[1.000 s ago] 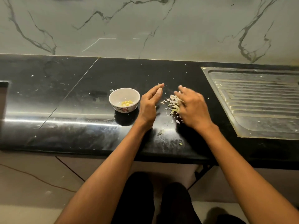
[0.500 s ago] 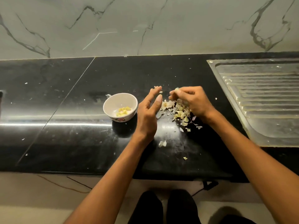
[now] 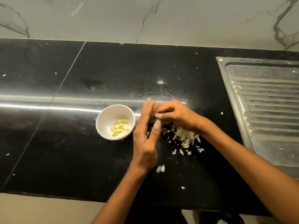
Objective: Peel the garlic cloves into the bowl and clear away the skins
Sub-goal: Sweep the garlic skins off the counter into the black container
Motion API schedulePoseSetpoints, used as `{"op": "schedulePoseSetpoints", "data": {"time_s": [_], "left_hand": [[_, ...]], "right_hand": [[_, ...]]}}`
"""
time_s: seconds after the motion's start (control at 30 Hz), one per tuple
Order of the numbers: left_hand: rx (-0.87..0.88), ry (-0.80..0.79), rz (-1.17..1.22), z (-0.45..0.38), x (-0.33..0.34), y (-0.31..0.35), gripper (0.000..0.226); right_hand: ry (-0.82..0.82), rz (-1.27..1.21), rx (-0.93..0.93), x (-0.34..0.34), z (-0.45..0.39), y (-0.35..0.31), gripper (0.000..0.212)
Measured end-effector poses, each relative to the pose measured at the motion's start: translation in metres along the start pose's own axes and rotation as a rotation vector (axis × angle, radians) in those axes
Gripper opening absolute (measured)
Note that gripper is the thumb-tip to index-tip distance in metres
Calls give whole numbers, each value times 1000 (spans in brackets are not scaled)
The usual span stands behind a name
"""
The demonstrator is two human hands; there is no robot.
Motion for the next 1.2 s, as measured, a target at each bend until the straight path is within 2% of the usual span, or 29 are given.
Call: {"op": "schedulePoseSetpoints", "data": {"time_s": [0.1, 0.2, 0.27, 0.33, 0.4, 0.5, 0.57, 0.67, 0.73, 0.77, 0.83, 0.97, 1.07, 1.13, 1.2], "left_hand": [[-33, 7, -90, -1, 2, 0, 61], [-56, 4, -147, -4, 6, 5, 63], [-73, 21, -156, -4, 5, 6, 64], [-84, 23, -146, -5, 6, 7, 63], [-126, 21, -129, -3, 4, 5, 63], [-200, 4, -147, 3, 0, 1, 63], [-216, -23, -190, 6, -1, 2, 61], [-226, -65, -299, 0, -1, 1, 57], [-241, -92, -412, -6, 2, -3, 57], [-241, -115, -472, -8, 5, -6, 58], [-215, -188, -553, -8, 21, -7, 60], [-204, -286, -482, 10, 60, 0, 57], [-249, -261, -359, 33, 70, 4, 51], [-255, -227, -284, 46, 68, 9, 46], [-236, -174, -249, 52, 58, 18, 46]], "right_hand": [[-4, -110, 29, -14, 7, -8, 31], [206, -130, -18, -47, -8, -13, 28], [284, -69, 4, -53, -14, -8, 32], [267, 2, 49, -42, -11, 2, 34], [173, 9, 83, -18, 3, 6, 28], [104, -133, 132, -6, 31, 2, 23], [268, -179, 76, -36, 51, -8, 25], [734, -159, 40, -107, 96, -1, 28], [911, -20, 86, -134, 126, 16, 28], [925, 85, 123, -135, 134, 23, 27], [849, 212, 148, -120, 133, 26, 26], [738, 101, 112, -70, 123, 17, 27], [694, -67, 92, -49, 127, 18, 28], [709, -136, 78, -48, 135, 16, 29], [797, -81, 63, -60, 147, 14, 28]]}}
Point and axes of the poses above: each hand's wrist, its own z-axis away from the middle knuckle, its own x-axis out of the palm, y = z × x, the point moved 10 cm from there along -z, towards the middle knuckle, and after that the axes turned 6 degrees about -x, right-handed, at the moved point
